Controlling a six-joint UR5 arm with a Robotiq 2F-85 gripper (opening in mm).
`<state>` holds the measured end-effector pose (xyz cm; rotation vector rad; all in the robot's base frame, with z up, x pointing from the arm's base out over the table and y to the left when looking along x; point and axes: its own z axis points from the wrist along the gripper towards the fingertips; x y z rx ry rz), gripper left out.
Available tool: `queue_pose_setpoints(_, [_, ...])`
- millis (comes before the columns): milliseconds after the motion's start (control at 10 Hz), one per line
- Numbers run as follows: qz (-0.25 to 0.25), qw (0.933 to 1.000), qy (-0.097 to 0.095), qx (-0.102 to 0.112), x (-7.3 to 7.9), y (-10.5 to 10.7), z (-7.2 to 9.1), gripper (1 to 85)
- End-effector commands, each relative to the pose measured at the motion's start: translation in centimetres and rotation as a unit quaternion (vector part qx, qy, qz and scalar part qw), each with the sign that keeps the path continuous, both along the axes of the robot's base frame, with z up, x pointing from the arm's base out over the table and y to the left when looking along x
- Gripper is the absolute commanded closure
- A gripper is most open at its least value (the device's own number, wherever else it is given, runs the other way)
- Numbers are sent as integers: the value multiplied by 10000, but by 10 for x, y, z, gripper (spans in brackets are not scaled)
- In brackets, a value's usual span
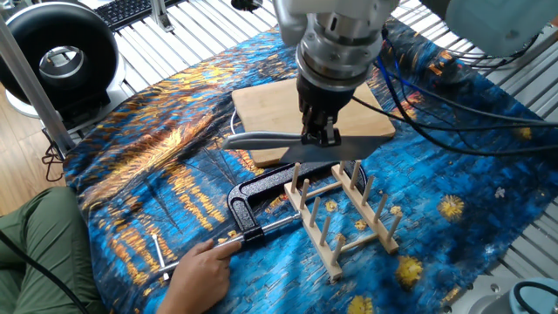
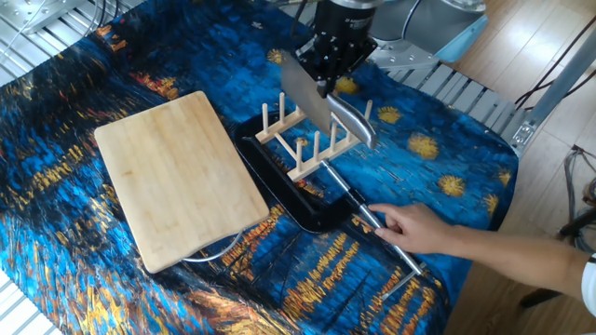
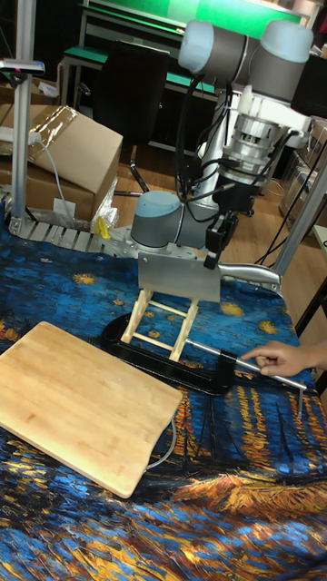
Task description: Put the knife on the knife rack
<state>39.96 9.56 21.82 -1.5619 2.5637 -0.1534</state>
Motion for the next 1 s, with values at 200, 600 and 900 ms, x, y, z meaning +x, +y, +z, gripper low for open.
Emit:
queue_pose_setpoints(200, [4, 9999, -83, 116, 1, 5, -13, 847])
queue_pose_setpoints(600, [-90, 9999, 76, -106, -6, -6, -5, 847])
queue_pose_setpoints(900, [-18, 9996, 131, -257, -1, -11, 6, 847])
